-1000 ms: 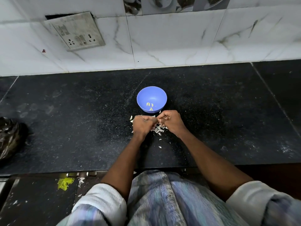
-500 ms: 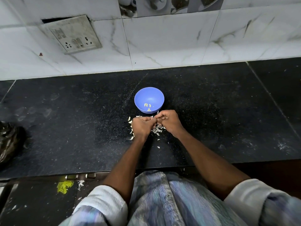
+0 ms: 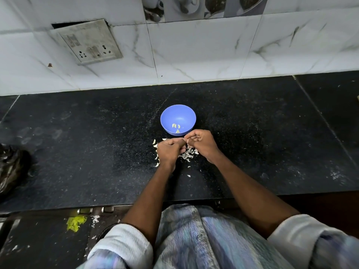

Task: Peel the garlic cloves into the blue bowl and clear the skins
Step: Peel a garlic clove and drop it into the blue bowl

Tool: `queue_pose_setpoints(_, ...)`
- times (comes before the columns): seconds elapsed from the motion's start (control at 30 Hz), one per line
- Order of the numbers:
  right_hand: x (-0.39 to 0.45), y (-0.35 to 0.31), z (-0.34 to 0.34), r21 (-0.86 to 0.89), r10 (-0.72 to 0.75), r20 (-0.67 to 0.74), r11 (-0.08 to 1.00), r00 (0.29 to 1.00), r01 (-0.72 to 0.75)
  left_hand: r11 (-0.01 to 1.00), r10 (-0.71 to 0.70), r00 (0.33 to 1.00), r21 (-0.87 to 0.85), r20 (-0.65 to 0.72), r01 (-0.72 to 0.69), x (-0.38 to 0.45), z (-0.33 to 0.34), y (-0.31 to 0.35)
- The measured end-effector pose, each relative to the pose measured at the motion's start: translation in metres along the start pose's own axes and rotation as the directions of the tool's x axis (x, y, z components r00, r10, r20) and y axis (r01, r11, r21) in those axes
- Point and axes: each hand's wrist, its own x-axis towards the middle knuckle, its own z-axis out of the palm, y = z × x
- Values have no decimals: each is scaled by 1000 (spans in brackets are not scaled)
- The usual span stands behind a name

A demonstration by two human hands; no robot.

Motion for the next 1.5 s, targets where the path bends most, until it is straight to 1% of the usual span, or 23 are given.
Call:
queue_pose_setpoints(0.07,1,1,0,-15,-1,7,1000,1000,1,998,-33,999,-56,-3,32,-2,0,-1)
queue_pose_setpoints(0.17,1,3,1,-42,-4,10,999,1000,5,997,-43,999,-61,-6,42,-5,0,-2)
queue_pose_setpoints(0.23,1,3,3,-52,4,7,999,1000,-3,1000,-6,1000,4,-24,6,-5,0,-3)
queue_pose_setpoints(0.33,0,0,6,-59,26,13,998,1000,-25,972,110,989,217,-94,-87,-2,2,-4)
queue_pose_setpoints(0.4,0,-2,8,-19,53,11,998,999,-53,941,162,980,318,-114,-119,-1,4,-4)
queue_pose_setpoints(0.53,-2,-8,13,133,139,-32,982,990,-133,906,183,976,406,-122,-119,-2,5,-2)
queue_pose_setpoints(0.6,-1,-9,13,247,186,-50,954,981,-168,901,184,974,419,-133,-113,-2,2,-4)
queue_pose_setpoints(0.67,2,-9,12,314,222,-64,930,973,-192,896,201,971,425,-127,-130,-3,0,-6)
queue_pose_setpoints(0.77,2,-7,11,305,237,-51,929,970,-211,863,245,965,476,-96,-171,-4,-3,-10)
queue_pose_setpoints(0.9,0,-7,12,269,243,-32,936,970,-225,780,303,952,586,-47,-219,-4,-7,-10)
queue_pose_setpoints(1.0,-1,-8,12,227,240,-6,946,971,-232,779,362,932,557,-24,-288,-7,-8,-7)
queue_pose_setpoints(1.07,-1,-6,12,209,234,6,950,972,-230,776,421,907,507,27,-375,-8,-8,-6)
queue_pose_setpoints(1.13,-1,-3,11,201,219,10,955,976,-217,758,453,888,491,78,-430,-8,-9,-7)
queue_pose_setpoints(1.23,1,0,10,187,216,0,959,976,-212,742,458,884,510,88,-435,-4,-10,-9)
queue_pose_setpoints(1.37,2,0,8,220,237,-14,948,971,-229,737,467,881,520,70,-432,-7,-8,-7)
queue_pose_setpoints(1.5,2,-1,8,249,225,-11,944,974,-215,773,448,892,477,56,-418,-6,-8,-3)
